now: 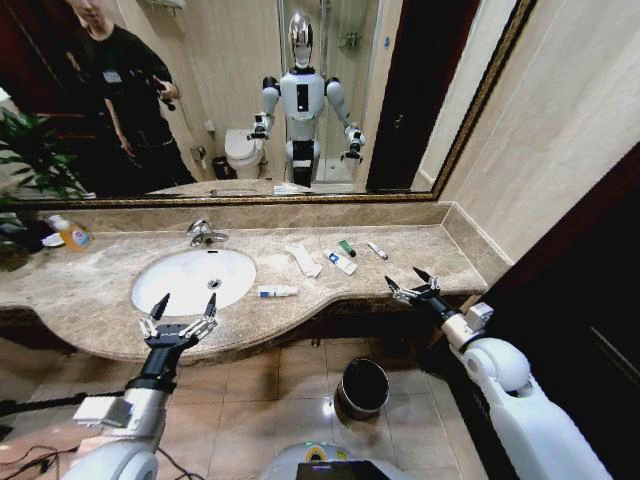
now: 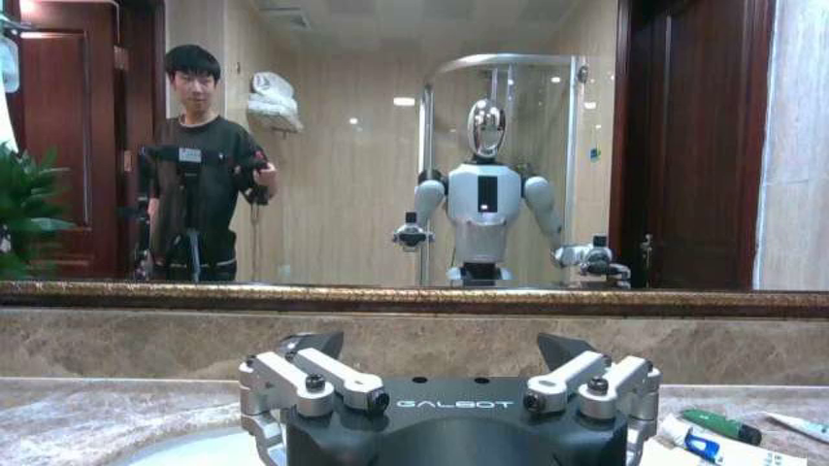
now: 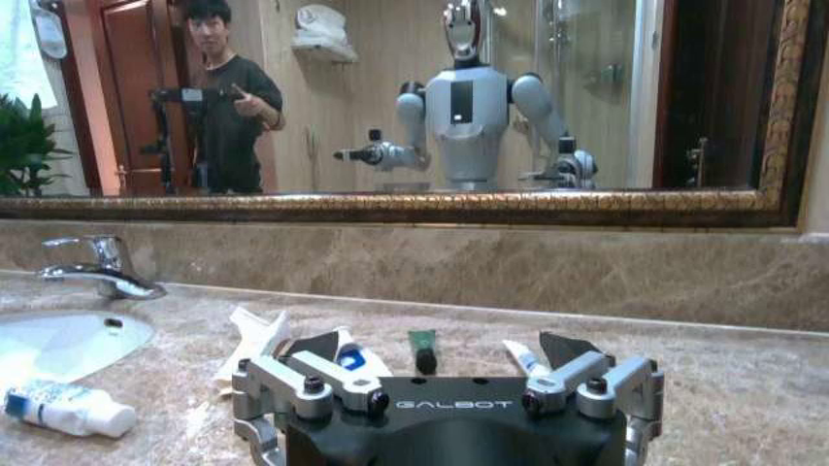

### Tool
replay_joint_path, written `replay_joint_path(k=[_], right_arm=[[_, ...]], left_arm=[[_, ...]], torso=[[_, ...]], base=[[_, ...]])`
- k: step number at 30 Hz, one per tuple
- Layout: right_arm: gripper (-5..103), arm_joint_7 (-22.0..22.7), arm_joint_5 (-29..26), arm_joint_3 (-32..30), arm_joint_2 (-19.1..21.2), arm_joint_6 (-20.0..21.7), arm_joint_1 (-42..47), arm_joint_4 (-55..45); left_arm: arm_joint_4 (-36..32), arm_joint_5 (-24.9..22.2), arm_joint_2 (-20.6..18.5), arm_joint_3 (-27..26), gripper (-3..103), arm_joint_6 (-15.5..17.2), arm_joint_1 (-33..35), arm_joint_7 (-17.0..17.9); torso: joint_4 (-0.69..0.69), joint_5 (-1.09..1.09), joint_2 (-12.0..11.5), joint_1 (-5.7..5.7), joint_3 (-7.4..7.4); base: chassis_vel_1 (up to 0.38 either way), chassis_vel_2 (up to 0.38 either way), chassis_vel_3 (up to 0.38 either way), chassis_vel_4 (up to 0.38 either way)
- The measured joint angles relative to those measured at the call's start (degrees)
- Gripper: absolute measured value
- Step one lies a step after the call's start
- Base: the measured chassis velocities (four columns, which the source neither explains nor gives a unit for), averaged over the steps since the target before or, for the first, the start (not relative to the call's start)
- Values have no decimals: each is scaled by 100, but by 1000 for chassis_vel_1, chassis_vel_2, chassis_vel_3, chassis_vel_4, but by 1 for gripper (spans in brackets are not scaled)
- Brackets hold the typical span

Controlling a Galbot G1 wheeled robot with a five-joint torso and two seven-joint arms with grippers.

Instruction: Pick up the trash from the sink and place it in the trash bin.

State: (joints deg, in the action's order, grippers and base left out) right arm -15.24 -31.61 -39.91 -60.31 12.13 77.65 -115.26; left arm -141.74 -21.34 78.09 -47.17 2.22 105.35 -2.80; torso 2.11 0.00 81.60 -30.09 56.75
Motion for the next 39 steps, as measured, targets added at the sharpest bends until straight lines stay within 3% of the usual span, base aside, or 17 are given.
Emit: replay_joint_path(k=[14, 26, 28, 39], right_arm=[[100, -77, -66, 157, 273, 29, -495, 425], [100, -157, -114, 667, 464, 27, -1431, 1320], [100, -158, -49, 1053, 397, 34, -1915, 1749], [100, -232, 108, 1809, 244, 67, -3005, 2733]], left_arm=[[0, 0, 0, 0, 100, 0, 0, 0], [0, 0, 0, 0, 100, 0, 0, 0], [0, 0, 0, 0, 100, 0, 0, 0], [0, 0, 0, 0, 100, 0, 0, 1]], torso=[[0, -1, 0, 0, 0], [0, -1, 0, 0, 0], [0, -1, 0, 0, 0], [0, 1, 0, 0, 0]], base=[[0, 0, 0, 0], [0, 0, 0, 0], [0, 0, 0, 0], [0, 0, 0, 0]])
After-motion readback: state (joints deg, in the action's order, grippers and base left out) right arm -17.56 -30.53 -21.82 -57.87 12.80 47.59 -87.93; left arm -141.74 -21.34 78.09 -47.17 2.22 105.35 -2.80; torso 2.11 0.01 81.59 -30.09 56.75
